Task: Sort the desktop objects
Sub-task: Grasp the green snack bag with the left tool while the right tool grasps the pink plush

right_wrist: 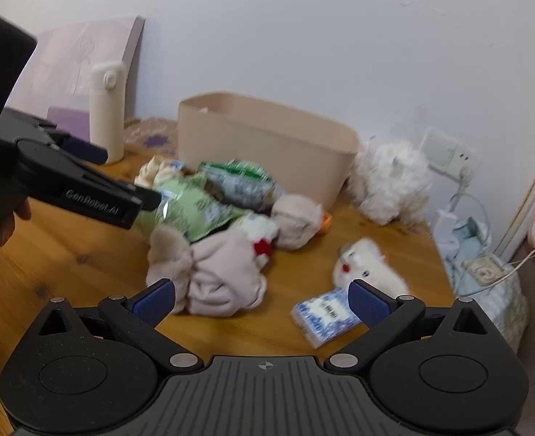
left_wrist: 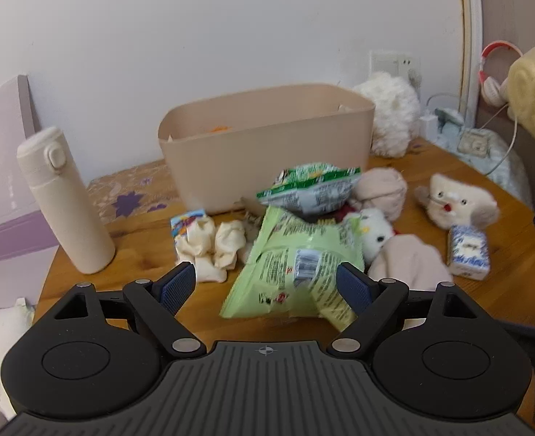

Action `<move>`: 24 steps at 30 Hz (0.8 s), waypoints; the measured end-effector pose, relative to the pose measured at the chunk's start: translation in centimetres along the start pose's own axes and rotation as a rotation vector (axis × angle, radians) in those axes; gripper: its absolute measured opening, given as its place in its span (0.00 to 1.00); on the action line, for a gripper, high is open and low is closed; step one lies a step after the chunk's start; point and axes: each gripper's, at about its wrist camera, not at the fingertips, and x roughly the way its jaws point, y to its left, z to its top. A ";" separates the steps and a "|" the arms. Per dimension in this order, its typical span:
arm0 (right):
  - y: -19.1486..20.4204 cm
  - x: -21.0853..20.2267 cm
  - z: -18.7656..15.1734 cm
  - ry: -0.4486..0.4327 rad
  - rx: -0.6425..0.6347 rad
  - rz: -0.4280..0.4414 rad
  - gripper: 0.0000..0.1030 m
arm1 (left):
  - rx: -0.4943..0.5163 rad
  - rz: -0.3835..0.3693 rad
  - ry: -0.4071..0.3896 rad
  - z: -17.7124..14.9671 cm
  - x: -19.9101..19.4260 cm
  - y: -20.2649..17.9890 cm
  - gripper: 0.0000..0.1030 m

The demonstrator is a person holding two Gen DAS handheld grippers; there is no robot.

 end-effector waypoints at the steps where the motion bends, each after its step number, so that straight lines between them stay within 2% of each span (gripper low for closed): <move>1: 0.2 0.5 -0.1 0.008 -0.006 0.011 1.00 | -0.004 -0.004 0.006 -0.1 0.3 0.0 0.84; 14: 2.2 6.0 0.2 0.064 -0.045 0.036 1.00 | -0.040 -0.131 0.034 0.4 4.0 0.8 0.84; 24: 1.5 9.3 0.5 0.097 0.000 0.034 1.00 | -0.067 -0.253 0.061 1.1 7.5 0.3 0.87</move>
